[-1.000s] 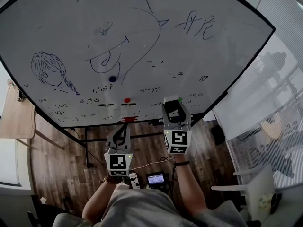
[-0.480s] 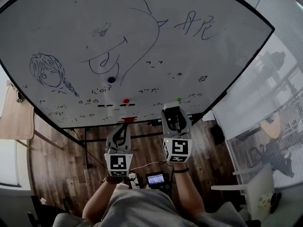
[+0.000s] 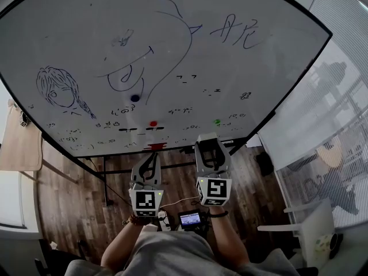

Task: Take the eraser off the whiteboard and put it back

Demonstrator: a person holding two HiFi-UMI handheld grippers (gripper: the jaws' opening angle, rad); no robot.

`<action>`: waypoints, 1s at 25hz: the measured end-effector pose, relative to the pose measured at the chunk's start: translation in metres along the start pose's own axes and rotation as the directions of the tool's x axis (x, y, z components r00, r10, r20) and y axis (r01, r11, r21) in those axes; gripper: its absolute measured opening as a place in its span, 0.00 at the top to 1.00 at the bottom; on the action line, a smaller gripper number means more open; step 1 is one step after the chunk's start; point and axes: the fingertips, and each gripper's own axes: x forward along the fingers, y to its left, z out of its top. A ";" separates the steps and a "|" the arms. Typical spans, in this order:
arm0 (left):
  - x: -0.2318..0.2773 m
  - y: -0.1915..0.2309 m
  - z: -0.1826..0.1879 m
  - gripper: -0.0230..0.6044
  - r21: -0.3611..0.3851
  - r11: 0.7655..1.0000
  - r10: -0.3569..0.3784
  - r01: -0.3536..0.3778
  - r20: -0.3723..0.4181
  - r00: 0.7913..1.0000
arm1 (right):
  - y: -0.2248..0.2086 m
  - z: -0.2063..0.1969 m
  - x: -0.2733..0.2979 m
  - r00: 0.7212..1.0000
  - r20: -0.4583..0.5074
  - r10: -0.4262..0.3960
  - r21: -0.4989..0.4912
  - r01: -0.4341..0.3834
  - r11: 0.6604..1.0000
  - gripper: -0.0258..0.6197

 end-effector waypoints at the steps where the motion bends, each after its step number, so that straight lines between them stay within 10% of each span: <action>1: -0.001 0.000 0.001 0.95 0.001 1.000 0.000 0.000 0.001 1.000 | 0.001 0.000 -0.002 1.000 0.002 -0.002 0.004 0.002 1.000 0.59; 25: -0.012 -0.016 -0.003 0.95 0.009 1.000 -0.011 0.011 0.017 1.000 | 0.026 -0.024 -0.033 1.000 -0.015 -0.014 0.074 0.015 0.997 0.59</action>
